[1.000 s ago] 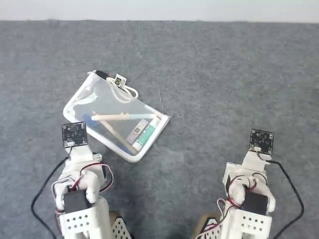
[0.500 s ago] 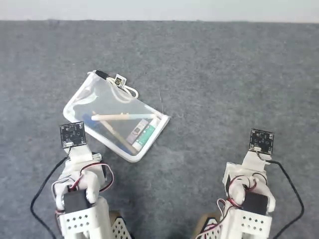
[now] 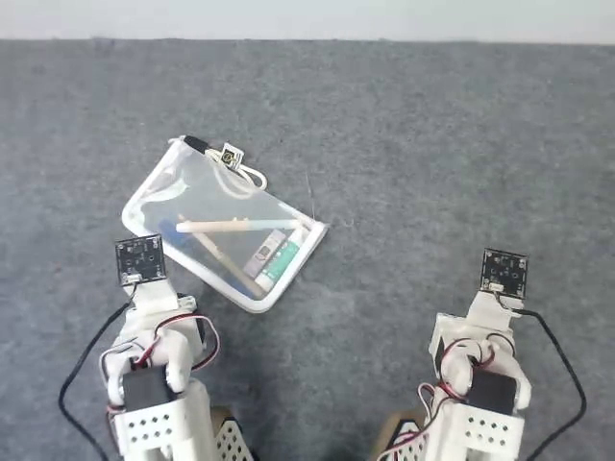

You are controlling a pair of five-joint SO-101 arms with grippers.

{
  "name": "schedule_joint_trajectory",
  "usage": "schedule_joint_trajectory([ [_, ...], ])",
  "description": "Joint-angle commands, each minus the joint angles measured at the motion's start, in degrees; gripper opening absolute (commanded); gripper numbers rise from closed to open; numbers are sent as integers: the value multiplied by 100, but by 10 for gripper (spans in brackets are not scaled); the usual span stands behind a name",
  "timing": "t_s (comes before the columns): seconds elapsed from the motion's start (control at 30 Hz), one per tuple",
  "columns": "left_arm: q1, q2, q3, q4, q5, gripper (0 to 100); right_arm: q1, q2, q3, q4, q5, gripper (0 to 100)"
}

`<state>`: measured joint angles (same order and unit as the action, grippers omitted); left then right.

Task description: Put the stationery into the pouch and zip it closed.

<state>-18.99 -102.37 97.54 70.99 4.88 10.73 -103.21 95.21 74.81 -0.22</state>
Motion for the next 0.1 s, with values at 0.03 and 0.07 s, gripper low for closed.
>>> schedule_joint_trajectory([
  [0.03,-9,-88,-92,18,70,12,66,-75,123,22,62,13],
  [0.07,-9,-88,-92,18,70,12,66,-75,123,22,62,13],
])
